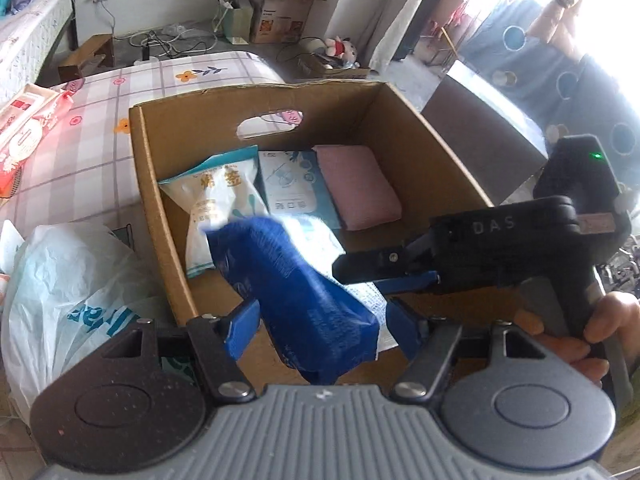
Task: Organize soft objects
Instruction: 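Carry the cotton-pad bag into the cardboard box and open the right tool, then withdraw the right tool from the box back over the pile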
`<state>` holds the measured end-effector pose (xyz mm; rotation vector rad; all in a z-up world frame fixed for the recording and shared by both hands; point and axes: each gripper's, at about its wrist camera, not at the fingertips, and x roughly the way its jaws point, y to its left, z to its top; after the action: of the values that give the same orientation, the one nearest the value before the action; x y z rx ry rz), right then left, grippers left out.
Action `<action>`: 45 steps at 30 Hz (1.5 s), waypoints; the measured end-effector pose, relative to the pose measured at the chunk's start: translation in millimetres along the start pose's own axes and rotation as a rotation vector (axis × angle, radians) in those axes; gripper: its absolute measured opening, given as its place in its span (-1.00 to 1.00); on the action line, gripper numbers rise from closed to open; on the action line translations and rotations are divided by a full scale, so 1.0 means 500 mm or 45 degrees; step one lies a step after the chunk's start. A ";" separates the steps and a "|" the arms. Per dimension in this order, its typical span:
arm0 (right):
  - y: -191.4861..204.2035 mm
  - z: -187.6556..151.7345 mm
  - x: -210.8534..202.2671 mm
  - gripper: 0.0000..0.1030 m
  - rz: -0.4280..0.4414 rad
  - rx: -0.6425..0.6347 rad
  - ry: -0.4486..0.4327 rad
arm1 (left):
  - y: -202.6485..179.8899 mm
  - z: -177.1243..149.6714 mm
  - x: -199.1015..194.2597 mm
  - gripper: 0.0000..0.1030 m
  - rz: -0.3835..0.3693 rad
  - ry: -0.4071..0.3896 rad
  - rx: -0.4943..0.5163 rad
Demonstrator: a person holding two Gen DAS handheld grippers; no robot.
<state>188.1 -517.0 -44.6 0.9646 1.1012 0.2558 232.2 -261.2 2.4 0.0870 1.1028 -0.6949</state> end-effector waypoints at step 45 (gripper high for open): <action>0.063 -0.066 0.066 0.41 -0.342 -0.274 -0.107 | 0.331 -0.319 -0.331 0.60 0.434 -0.448 -0.365</action>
<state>184.5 -461.0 -45.4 0.6228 1.0881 0.1098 154.6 10.3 22.4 -0.0895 0.8111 -0.2292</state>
